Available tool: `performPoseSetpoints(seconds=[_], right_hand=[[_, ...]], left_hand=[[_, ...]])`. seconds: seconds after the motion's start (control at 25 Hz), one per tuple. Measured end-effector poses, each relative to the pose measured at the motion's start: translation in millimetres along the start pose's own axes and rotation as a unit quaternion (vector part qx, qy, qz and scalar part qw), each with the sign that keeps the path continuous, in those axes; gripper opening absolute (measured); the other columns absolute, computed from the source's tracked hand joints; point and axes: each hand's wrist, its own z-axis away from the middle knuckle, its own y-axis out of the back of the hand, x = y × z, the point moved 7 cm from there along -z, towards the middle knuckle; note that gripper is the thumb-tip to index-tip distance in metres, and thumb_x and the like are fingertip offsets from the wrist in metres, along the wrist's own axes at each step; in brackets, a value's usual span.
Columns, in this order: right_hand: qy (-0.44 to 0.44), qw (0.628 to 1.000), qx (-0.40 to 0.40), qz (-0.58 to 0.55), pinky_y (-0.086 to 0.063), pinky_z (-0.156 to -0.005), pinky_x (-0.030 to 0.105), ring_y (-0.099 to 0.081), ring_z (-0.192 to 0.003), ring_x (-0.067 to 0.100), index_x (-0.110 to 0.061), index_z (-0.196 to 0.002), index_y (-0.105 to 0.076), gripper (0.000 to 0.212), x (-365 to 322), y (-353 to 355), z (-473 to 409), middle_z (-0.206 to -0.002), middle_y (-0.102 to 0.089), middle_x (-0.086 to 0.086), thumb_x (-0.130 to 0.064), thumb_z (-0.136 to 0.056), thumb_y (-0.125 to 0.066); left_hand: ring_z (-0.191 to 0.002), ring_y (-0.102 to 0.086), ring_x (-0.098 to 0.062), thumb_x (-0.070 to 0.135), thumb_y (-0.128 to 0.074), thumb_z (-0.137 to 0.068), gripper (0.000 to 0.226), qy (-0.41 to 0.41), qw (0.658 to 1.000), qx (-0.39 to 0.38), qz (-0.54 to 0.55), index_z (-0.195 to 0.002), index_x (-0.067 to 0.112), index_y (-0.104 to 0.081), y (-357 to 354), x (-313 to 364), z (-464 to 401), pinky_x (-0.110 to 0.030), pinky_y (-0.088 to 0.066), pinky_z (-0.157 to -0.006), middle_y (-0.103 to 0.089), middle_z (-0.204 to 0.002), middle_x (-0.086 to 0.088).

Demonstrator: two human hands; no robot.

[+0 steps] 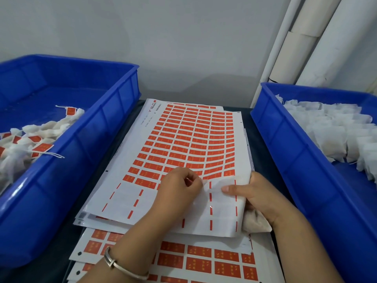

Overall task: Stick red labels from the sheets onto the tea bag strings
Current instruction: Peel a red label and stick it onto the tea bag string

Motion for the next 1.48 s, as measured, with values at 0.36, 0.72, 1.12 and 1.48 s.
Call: performPoseSetpoints(seconds=[0.36,0.72,1.12,1.48], right_hand=[[-0.021,0.964,0.152,0.218,-0.041,-0.052,0.024,-0.059,-0.061,0.001,-0.028,-0.085,-0.062,0.018,-18.9,43.6,21.5,-0.066,-0.064,-0.018,-0.046,-0.084,-0.063],[0.188,0.972,0.116,0.076,-0.040,-0.044,0.013,-0.044,-0.041,0.006,-0.031,-0.078,-0.074,0.012,-81.5,32.0,54.6,-0.046,-0.050,-0.004,-0.031,-0.082,-0.062],[0.234,0.957,0.049,0.167,-0.051,-0.063,0.007,-0.067,-0.079,-0.003,-0.040,-0.068,-0.073,0.021,-92.1,-38.8,44.3,-0.081,-0.071,-0.022,-0.021,-0.075,-0.076],[0.252,0.948,0.169,0.095,-0.050,-0.063,0.008,-0.064,-0.082,-0.001,-0.039,-0.060,-0.070,0.026,-70.7,-26.7,21.0,-0.082,-0.069,-0.021,-0.019,-0.076,-0.075]], left_hand=[[-0.072,-0.056,-0.008,0.031,-0.044,-0.097,0.017,0.121,0.983,0.096,0.102,-0.081,0.033,-0.045,12.3,-22.6,-5.2,-0.011,-0.036,-0.053,-0.051,-0.083,0.018],[-0.071,-0.058,-0.009,0.035,-0.041,-0.098,0.018,0.175,0.962,0.100,0.182,-0.084,0.030,-0.050,20.2,-23.5,-0.6,-0.011,-0.033,-0.049,-0.058,-0.084,0.011],[-0.072,-0.070,-0.016,0.022,-0.055,-0.093,0.012,0.124,0.911,0.000,0.393,-0.086,0.020,-0.065,12.1,0.4,6.2,-0.023,-0.056,-0.065,-0.071,-0.074,0.003],[-0.081,-0.068,-0.028,0.007,-0.047,-0.095,0.019,0.148,0.858,-0.115,0.478,-0.101,0.001,-0.064,-0.8,14.0,15.1,-0.040,-0.050,-0.092,-0.071,-0.091,-0.018]])
